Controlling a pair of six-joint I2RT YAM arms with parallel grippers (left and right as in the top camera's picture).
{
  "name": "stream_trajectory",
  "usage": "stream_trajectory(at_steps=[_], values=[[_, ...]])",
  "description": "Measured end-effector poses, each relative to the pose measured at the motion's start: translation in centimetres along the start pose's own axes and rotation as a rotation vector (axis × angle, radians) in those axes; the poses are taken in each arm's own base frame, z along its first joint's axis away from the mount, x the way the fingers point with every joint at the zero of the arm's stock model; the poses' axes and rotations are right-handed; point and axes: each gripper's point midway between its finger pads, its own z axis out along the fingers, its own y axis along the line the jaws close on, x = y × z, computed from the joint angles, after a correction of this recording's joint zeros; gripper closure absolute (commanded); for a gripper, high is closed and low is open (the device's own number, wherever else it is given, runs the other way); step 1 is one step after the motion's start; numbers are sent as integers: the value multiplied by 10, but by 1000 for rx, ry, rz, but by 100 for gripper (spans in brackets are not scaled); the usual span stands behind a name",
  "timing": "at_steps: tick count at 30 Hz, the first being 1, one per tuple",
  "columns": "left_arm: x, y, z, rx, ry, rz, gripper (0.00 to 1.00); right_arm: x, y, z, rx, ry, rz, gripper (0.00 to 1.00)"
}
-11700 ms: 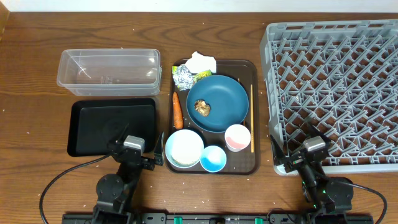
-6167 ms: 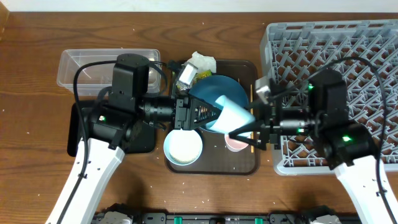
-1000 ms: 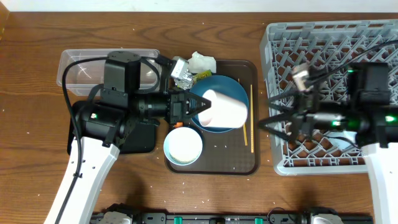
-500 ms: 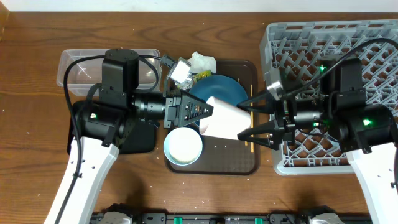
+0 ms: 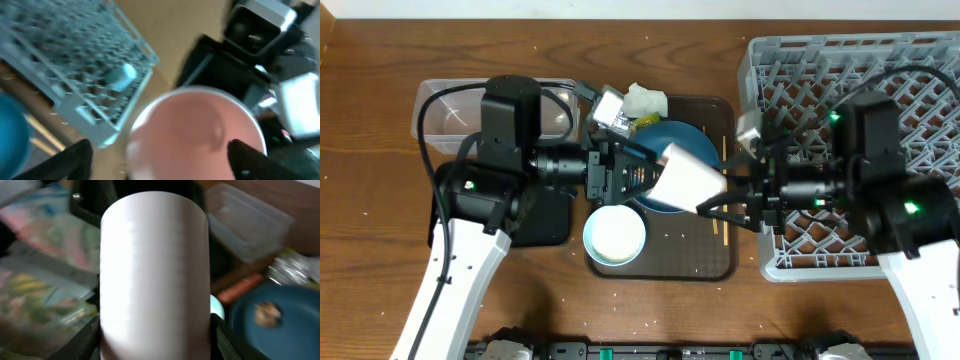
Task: Sort waste into correct bins and load items into the dishwasher rack
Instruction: 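Hand the pink cup to the right gripper and place it in the rack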
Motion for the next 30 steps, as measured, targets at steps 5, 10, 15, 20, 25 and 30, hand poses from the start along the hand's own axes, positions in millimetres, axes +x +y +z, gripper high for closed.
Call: stream_trajectory(at_steps=[5, 10, 15, 20, 25, 30], values=[[-3, 12, 0, -69, -20, -2, 8, 14, -68, -51, 404, -36, 267, 52], [3, 16, 1, -88, -6, -43, 8, 58, -138, -134, 818, -106, 654, 52], [10, 22, 0, -120, 9, -92, 8, 101, -174, -218, 1105, -254, 960, 53], [18, 33, -2, -179, 23, -142, 8, 146, -191, -275, 1241, -377, 1228, 45], [27, 47, -5, -264, 34, -186, 8, 195, -211, -301, 1261, -419, 1477, 51], [33, 59, -9, -339, 41, -207, 9, 225, -230, -299, 1176, -420, 1633, 51]])
